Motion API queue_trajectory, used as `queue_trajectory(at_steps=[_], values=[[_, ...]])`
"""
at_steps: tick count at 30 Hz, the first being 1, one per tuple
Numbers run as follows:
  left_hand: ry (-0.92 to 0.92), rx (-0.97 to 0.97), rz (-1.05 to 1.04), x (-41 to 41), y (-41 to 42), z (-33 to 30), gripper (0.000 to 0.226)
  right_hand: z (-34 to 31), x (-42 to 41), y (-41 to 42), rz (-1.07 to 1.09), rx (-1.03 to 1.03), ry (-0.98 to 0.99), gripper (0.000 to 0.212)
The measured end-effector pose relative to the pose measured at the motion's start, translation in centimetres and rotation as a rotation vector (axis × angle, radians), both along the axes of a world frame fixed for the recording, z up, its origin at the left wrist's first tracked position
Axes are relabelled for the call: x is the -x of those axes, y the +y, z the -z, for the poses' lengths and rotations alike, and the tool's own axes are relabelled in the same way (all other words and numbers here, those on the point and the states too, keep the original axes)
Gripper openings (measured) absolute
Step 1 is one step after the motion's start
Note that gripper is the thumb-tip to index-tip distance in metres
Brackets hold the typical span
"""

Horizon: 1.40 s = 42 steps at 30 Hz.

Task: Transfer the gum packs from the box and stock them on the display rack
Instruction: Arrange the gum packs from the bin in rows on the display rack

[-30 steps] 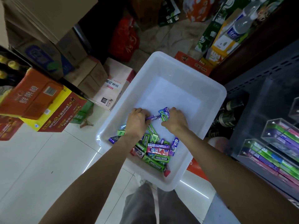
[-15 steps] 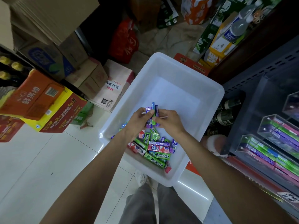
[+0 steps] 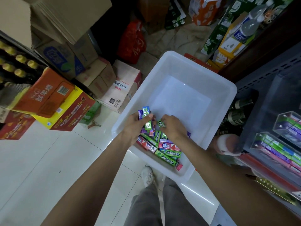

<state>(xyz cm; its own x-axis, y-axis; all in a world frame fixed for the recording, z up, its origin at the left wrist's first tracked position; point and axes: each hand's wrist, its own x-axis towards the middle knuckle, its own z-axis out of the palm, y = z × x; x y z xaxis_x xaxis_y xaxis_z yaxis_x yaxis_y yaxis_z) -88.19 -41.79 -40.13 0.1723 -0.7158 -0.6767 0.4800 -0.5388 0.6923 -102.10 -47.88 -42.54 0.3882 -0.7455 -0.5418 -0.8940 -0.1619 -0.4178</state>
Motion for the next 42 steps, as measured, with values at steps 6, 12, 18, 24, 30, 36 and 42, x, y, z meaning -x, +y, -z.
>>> queue_trajectory(at_steps=[6, 12, 18, 24, 30, 36, 42], values=[[0.0, -0.008, 0.026, -0.1, 0.5, -0.2, 0.014, 0.7, -0.8, 0.2, -0.023, 0.101, 0.137, 0.036], [0.061, 0.037, 0.025, 0.5, 0.3, -2.2, 0.018, -4.1, 0.4, -0.8, 0.473, -0.056, -0.51, 0.033], [0.08, 0.098, 0.063, 2.9, -1.8, -7.4, 0.021, -12.9, 5.2, -1.5, 0.732, -0.191, -0.873, 0.013], [-0.009, 0.197, 0.197, 9.5, -4.9, -13.9, 0.009, -19.5, 12.6, -1.3, 0.821, -0.093, -1.03, 0.003], [-0.152, 0.368, 0.371, 21.0, -6.7, -19.6, 0.003, -24.3, 24.3, 0.9, 0.927, 0.035, -1.188, 0.01], [-0.296, 0.503, 0.534, 35.6, -6.1, -23.3, 0.019, -27.1, 39.5, 3.0, 1.001, 0.171, -1.295, 0.008], [-0.338, 0.56, 0.509, 49.0, -5.7, -25.6, 0.021, -28.8, 53.3, 3.6, 0.998, 0.247, -1.341, 0.015]])
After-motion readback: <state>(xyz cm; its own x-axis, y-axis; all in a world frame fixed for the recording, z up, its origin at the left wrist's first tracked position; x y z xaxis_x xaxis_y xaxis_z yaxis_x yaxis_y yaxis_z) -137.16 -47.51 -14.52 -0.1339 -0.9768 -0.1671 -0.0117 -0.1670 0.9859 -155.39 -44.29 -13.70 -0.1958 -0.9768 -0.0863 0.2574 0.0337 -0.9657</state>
